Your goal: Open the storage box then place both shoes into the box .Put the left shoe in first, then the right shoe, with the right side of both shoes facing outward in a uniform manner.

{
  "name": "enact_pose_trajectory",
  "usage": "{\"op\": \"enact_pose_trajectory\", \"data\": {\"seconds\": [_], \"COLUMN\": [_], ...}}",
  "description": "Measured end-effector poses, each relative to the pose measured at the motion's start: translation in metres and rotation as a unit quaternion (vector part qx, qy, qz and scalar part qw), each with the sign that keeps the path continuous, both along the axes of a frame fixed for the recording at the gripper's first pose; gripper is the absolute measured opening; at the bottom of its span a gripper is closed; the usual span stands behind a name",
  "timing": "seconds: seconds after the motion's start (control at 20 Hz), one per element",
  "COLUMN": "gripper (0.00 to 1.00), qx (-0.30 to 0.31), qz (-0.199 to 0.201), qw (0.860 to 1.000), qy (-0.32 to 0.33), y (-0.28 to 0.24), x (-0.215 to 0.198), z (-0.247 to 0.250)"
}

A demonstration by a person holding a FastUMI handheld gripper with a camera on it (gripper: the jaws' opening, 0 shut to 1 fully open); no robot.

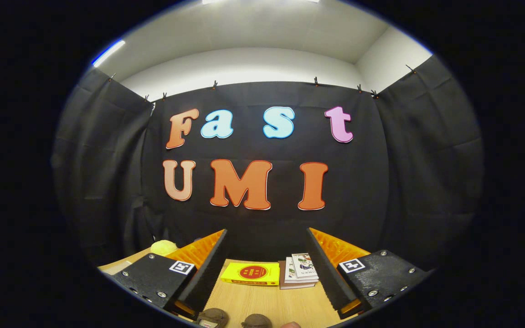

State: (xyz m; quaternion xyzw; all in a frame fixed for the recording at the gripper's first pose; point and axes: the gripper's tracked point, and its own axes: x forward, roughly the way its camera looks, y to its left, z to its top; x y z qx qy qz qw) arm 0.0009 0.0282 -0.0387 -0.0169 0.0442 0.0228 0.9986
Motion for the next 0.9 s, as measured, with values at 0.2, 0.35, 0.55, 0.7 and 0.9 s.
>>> {"op": "enact_pose_trajectory", "data": {"seconds": [0.2, 0.35, 0.55, 0.7, 0.9], "gripper": [0.99, 0.99, 0.98, 0.98, 0.96], "qx": [0.022, 0.053, 0.087, 0.09, 0.142], "qz": [0.029, 0.069, 0.137, 0.175, 0.221], "qw": [0.998, 0.991, 0.968, 0.946, 0.903], "qy": [0.046, 0.102, 0.192, 0.256, 0.339], "y": [0.021, 0.053, 0.11, 0.141, 0.189], "x": [-0.005, -0.012, -0.027, -0.044, -0.069], "z": [-0.03, -0.062, -0.114, -0.155, -0.194]}}
